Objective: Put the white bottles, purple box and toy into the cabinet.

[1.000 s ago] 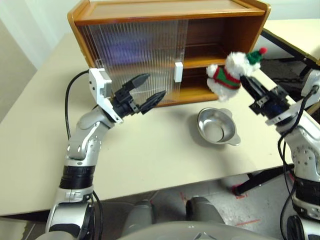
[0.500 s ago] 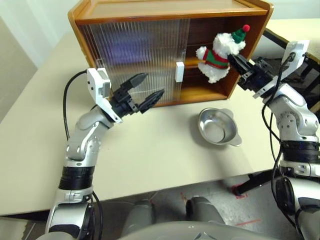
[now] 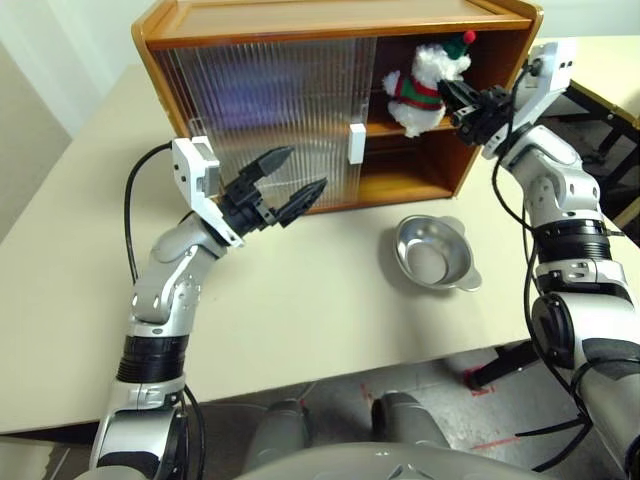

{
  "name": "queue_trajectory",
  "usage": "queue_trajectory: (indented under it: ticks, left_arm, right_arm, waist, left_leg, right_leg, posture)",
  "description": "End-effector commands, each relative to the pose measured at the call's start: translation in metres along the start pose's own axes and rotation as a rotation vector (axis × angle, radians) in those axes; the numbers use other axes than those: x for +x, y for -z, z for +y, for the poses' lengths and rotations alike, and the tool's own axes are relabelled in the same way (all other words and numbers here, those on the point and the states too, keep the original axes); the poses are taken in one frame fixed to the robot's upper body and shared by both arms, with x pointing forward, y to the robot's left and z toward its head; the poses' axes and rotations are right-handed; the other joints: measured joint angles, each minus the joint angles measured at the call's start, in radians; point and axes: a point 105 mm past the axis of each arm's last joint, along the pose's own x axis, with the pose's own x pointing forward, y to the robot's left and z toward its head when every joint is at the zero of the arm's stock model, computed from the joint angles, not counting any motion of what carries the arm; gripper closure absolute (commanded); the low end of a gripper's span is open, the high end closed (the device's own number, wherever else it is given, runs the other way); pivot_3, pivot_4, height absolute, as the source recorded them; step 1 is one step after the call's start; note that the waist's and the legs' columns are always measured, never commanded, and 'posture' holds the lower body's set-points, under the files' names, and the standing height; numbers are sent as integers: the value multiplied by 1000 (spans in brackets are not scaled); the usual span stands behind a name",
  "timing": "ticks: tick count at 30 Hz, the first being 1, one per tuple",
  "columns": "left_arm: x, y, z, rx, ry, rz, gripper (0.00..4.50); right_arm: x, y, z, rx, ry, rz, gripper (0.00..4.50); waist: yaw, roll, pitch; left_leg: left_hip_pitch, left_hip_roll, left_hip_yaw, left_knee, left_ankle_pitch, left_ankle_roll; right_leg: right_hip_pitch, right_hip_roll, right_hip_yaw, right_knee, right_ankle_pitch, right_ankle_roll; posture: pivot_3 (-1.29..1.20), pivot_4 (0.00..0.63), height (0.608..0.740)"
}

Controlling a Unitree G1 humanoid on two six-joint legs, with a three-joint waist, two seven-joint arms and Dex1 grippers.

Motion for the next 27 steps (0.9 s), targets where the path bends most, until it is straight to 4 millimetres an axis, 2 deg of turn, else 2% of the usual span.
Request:
queue_trajectory:
  ticks: [1,7,13,16,25,27]
  left_arm:
    - [-1,0,-3,20,5,7,0]
    - [0,0,-4,17,-4,0,0]
    - [-2,-1,-3,20,-13,-2,0]
    - [-3,0,-2,21,-17,-1,0]
    - [-1,2,-5,12,-14,-7,0]
    - [0,2,-6,9,-10,-9,0]
  right_arm:
    - [11,9,-2,-30,32,61,4468]
    - [28,14,-5,-47,78,124,4468]
    - [33,23,-14,-81,159,205,4468]
    - [33,20,-21,-144,201,211,3651]
    - [29,-15,-27,-228,192,89,162]
    - [23,-21,-25,-210,170,56,31]
  waist:
    - [1,0,0]
    - [0,0,0]
    - [0,0,0]
    - [1,0,0]
    - [0,0,0]
    - [1,0,0]
  left_leg:
    - [0,0,0,0,0,0]
    - [0,0,0,0,0,0]
    - [1,0,0,0,0,-1]
    - [1,0,0,0,0,-1]
    - [0,0,0,0,0,0]
    - [0,0,0,-1,0,0]
  right_leg:
    - [0,0,0,1,0,0]
    - [0,0,0,1,0,0]
    - [0,0,0,1,0,-1]
    - [1,0,0,1,0,-1]
    - [0,0,0,1,0,-1]
    - [0,0,0,1,0,-1]
  posture:
    - [38,0,740]
    - [49,0,740]
    - [59,0,740]
    - [62,0,740]
    - [48,0,740]
    - [44,0,740]
